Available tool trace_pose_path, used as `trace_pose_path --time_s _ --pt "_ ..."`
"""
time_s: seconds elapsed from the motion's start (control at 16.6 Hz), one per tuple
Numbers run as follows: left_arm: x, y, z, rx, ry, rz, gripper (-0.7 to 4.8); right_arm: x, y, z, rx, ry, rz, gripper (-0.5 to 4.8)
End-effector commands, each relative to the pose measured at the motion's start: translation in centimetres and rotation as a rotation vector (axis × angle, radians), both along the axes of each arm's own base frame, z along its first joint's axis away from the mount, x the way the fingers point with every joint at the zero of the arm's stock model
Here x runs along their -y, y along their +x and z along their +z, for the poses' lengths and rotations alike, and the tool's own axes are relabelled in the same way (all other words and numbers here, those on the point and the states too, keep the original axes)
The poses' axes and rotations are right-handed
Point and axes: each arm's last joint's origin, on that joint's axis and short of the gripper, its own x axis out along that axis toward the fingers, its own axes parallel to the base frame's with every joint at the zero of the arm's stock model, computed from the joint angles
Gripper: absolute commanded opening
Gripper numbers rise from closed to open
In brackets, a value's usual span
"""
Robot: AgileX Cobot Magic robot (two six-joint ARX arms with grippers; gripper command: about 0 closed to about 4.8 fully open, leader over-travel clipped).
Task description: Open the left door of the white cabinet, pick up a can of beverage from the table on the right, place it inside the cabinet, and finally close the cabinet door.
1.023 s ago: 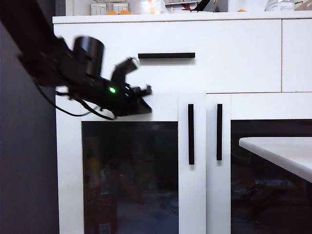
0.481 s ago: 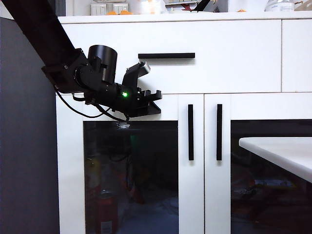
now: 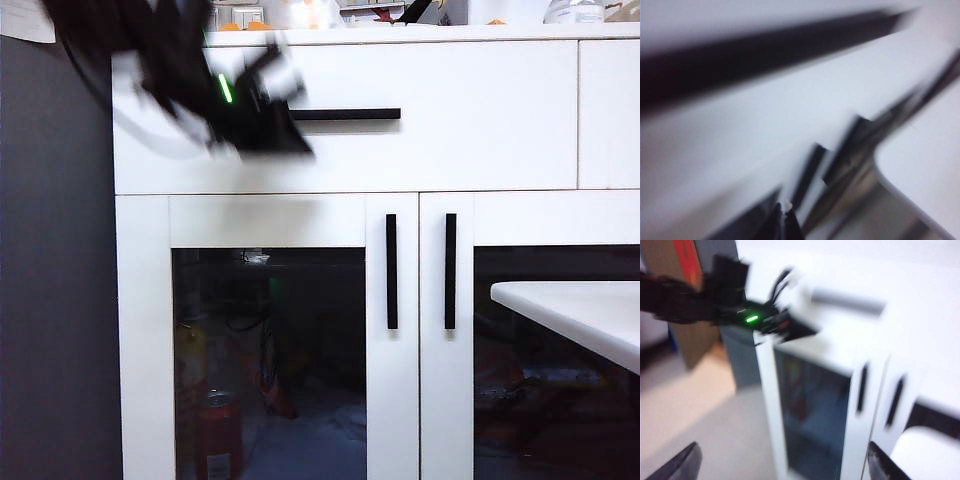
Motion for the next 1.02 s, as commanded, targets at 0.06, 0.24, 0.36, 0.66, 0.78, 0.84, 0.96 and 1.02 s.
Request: trace_pose_path --time_s 0.06,0.24,0.36,0.66,0.78,0.84,0.96,1.02 --pt "-2.0 -5.4 5.5 0.053 0.035 -0.028 -0.06 3.0 -2.7 0.5 0.120 0.062 -0.005 4.26" --pt "-5.1 -12.6 10.1 0.140 0.050 0.003 -0.06 5.5 -4.9 -0.3 0.161 0.109 -0.001 4.26" --pt "-7.9 -19.2 12.3 0.180 0.047 0.040 -0.06 6.6 -5.9 -1.1 0.165 0.113 0.001 4.25" --pt "-13.4 -31.7 10.7 0.205 0.078 0.200 -0.06 5.1 -5.1 -2.9 0.050 0.147 0.131 4.25" --pt "-14.7 -34.9 7.9 0.248 0.033 0.215 -0.06 3.6 -4.0 -5.0 -0.027 0.121 0.187 4.25" --pt "-15.1 -35.8 6.0 0.226 -0.021 0.229 -0.06 2.8 -3.2 -6.4 -0.051 0.098 0.187 4.25" --pt "-15.2 -36.1 2.5 0.129 -0.099 0.260 -0.06 1.4 -2.0 -8.5 -0.062 0.088 0.186 4.25" --pt "-15.0 -35.5 0.5 0.074 -0.116 0.267 -0.06 0.7 -1.3 -9.7 -0.065 0.085 0.186 4.25"
